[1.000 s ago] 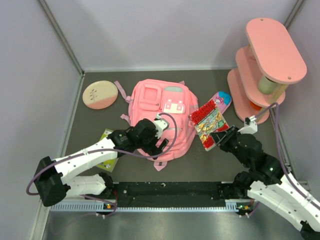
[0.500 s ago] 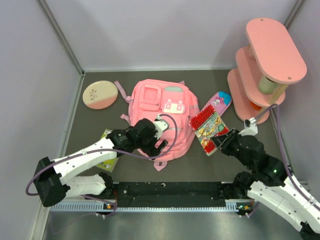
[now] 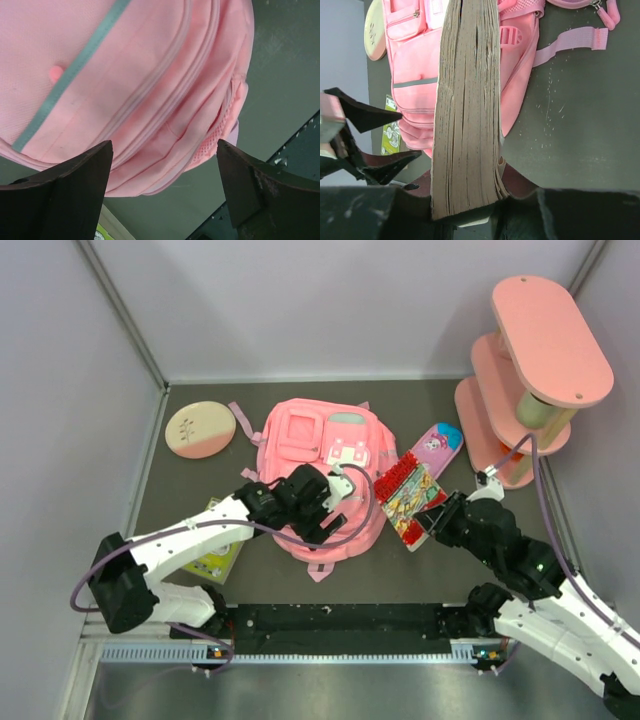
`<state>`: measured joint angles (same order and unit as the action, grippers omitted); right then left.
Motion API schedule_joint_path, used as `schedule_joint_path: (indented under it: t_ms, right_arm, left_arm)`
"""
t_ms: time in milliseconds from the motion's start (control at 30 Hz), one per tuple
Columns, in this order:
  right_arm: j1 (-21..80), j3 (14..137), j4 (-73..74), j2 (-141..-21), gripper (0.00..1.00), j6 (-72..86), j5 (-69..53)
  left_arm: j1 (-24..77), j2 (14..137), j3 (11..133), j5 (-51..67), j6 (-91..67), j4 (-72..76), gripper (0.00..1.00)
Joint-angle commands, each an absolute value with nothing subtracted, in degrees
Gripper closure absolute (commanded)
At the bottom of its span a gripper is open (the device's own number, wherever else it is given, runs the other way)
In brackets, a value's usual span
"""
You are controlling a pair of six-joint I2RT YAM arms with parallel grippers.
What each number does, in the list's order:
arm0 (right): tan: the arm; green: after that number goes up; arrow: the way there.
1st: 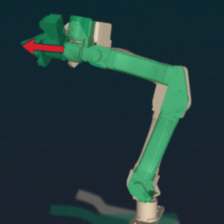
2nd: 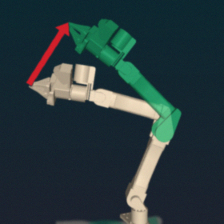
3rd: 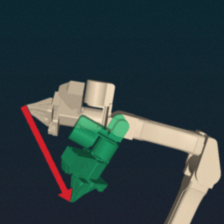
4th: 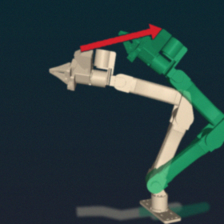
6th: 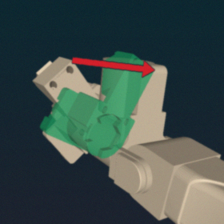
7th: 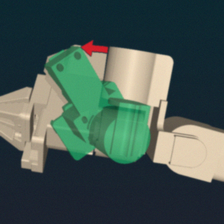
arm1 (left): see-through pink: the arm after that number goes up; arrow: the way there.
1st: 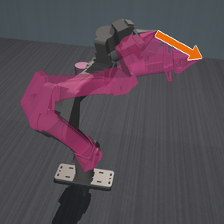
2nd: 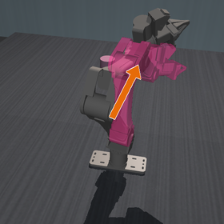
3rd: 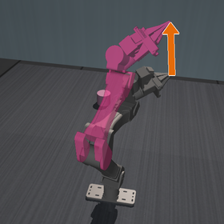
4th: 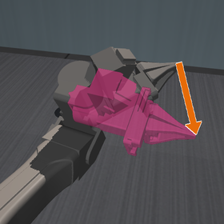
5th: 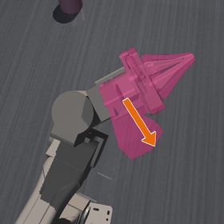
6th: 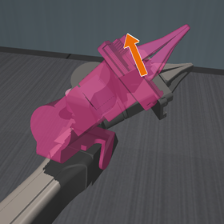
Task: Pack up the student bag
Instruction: Place the book in the student bag.
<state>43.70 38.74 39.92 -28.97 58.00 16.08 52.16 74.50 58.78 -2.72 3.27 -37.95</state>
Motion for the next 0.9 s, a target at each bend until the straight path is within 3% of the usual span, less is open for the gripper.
schedule_joint_path:
  t_ms: [0, 300, 433, 600, 867]
  right_arm:
    - [43.42, 44.03, 35.24, -30.58, 0.99, 56.69, 16.17]
    - [41.58, 43.07, 35.16, -32.52, 0.99, 56.95, 13.54]
    - [40.70, 42.98, 35.07, -32.78, 0.99, 56.95, 12.48]
    - [39.55, 43.33, 34.89, -33.13, 0.99, 56.51, 11.43]
    - [37.71, 43.24, 34.80, -33.84, 0.98, 56.25, 9.85]
  left_arm:
    - [52.29, 75.24, 58.72, 3.15, 5.45, -42.19, 0.14]
    - [52.21, 74.97, 55.81, 3.34, 5.54, -39.99, 0.23]
    - [52.21, 76.55, 56.34, 2.02, 5.62, -39.03, 0.32]
    - [52.21, 76.99, 55.99, 2.90, 5.54, -37.79, 0.51]
    - [52.21, 79.36, 56.07, 2.72, 6.59, -37.62, 0.45]
